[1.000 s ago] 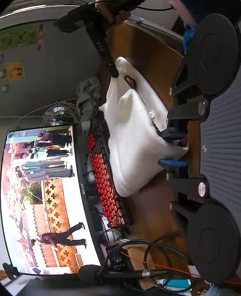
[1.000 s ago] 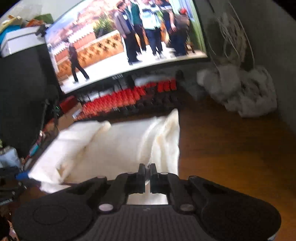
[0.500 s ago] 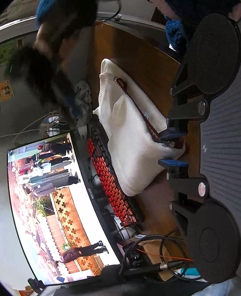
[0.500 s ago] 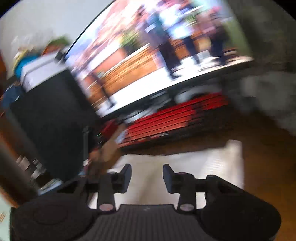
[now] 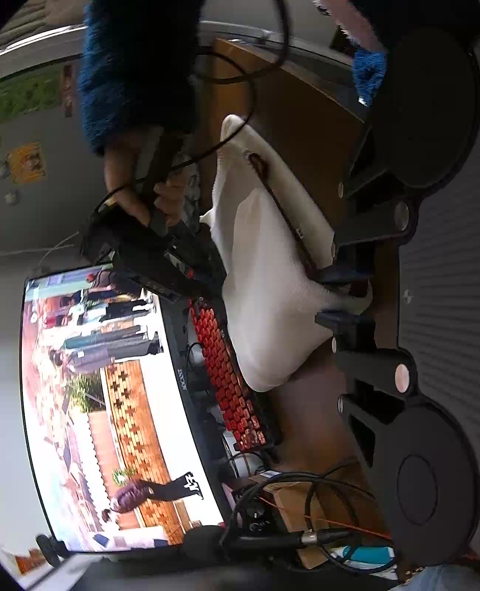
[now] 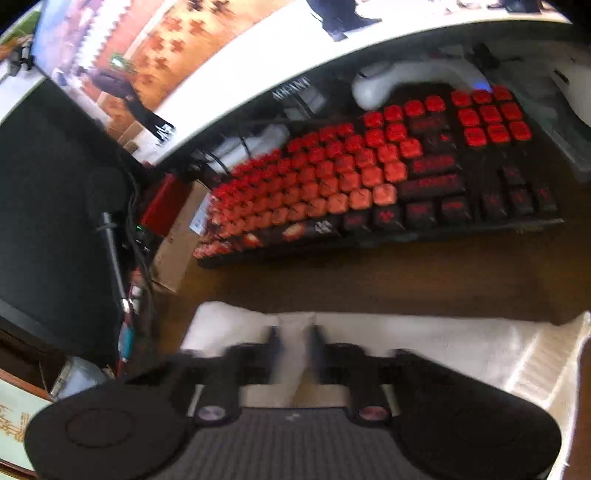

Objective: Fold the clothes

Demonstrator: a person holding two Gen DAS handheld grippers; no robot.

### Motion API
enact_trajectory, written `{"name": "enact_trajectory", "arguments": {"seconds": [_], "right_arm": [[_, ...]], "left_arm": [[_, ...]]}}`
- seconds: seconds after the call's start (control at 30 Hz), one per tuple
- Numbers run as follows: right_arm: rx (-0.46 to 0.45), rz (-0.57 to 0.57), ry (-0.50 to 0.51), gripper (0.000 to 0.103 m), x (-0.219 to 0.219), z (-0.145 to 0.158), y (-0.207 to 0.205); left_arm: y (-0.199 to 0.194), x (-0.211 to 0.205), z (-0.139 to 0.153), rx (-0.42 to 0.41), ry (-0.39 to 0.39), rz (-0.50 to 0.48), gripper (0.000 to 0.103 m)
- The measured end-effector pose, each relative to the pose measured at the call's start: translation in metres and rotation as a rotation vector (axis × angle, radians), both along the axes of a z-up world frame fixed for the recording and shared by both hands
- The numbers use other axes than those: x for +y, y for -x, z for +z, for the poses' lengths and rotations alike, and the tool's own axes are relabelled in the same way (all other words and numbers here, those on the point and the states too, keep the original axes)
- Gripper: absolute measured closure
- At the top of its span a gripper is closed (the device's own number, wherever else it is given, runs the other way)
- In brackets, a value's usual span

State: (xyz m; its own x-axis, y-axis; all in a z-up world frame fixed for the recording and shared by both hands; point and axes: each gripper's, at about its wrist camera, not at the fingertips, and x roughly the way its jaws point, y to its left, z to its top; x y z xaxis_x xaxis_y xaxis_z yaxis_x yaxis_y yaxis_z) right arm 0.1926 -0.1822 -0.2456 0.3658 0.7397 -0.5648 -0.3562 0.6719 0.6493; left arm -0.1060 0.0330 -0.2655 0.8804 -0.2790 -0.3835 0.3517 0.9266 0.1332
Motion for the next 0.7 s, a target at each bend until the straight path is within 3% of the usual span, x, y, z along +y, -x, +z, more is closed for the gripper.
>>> {"name": "enact_trajectory", "arguments": {"seconds": [0.07, 0.13, 0.27, 0.4, 0.47, 0.53, 0.7], "right_arm": [[-0.019, 0.0, -0.049, 0.095, -0.001, 0.005, 0.002], [-0.061, 0.009, -0.037, 0.095, 0.001, 0.011, 0.003], [-0.041, 0.051, 0.127, 0.092, 0.01, 0.001, 0.005], [-0.231, 0.06, 0.158, 0.087, 0.016, 0.04, 0.013], [-0.283, 0.149, 0.131, 0.078, 0.034, 0.059, 0.01], [-0.315, 0.279, 0.14, 0.073, 0.067, 0.07, 0.004], [-0.362, 0.543, 0.329, 0.073, 0.142, 0.066, -0.014]], "left_arm": [[-0.001, 0.008, 0.0, 0.035, 0.119, 0.033, 0.09], [-0.001, 0.012, 0.0, 0.051, 0.16, 0.039, 0.09], [-0.001, 0.022, 0.0, 0.082, 0.241, 0.052, 0.09], [0.003, 0.009, 0.002, 0.053, 0.148, 0.041, 0.088], [0.004, 0.006, 0.004, 0.048, 0.123, 0.035, 0.081], [0.005, 0.006, 0.006, 0.043, 0.115, 0.041, 0.08], [0.006, 0.006, 0.007, 0.02, 0.076, 0.059, 0.08]]}}
